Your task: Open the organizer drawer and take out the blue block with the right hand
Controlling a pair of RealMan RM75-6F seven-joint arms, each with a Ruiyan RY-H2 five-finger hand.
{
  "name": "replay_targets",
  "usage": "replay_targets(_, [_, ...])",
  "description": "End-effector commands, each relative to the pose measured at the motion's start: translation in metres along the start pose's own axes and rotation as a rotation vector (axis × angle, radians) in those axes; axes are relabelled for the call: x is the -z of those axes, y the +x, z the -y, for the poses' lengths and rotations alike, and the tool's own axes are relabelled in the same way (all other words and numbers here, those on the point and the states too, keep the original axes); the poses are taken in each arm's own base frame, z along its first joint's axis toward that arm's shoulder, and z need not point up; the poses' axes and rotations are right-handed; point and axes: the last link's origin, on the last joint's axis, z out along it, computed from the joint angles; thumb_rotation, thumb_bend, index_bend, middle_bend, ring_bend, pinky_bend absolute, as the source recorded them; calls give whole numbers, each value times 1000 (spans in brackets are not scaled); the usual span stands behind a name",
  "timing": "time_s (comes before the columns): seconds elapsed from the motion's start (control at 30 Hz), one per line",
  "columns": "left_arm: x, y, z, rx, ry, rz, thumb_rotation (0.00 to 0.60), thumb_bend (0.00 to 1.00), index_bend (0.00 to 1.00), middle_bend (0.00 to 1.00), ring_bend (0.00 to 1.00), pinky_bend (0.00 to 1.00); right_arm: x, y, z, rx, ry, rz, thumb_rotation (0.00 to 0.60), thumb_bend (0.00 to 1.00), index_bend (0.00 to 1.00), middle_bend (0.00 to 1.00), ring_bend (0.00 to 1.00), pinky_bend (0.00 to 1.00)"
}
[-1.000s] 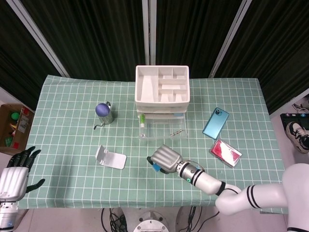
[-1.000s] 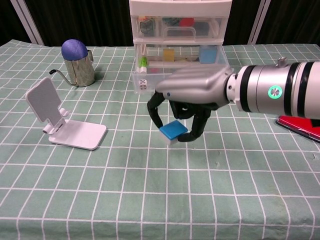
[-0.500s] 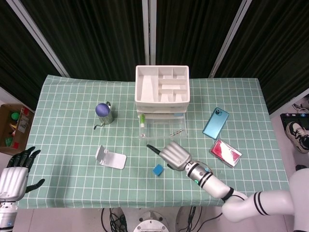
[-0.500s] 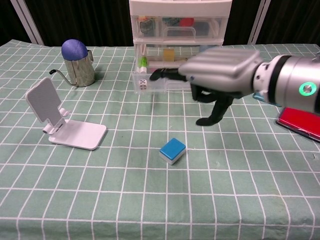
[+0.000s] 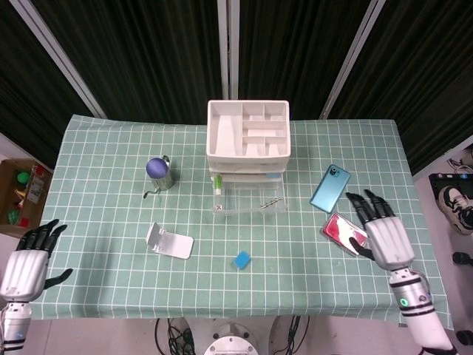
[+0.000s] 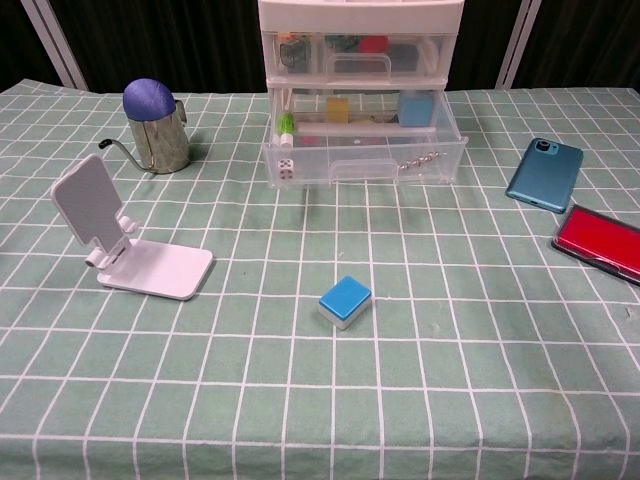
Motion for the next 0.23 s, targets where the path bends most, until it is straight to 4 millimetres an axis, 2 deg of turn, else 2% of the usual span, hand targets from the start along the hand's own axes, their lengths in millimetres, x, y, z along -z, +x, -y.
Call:
replay_targets(0.03, [0,0,-2,0,0,-1,600,0,155,109,130,178,37,1,-33,-38,-82,-8,600,153,0,38,0,0])
replay_targets(0.13, [1,-1,-3,-1,1,-1,600,0,155,109,130,178,47,0,-43,-63,-96,-5,600,153,0,34,0,0])
replay_targets(0.23, [1,-1,-3,-2,5,2,600,0,155,109,130,178,48,-1,-44,-67,-85,-13,600,153,0,30,0,0])
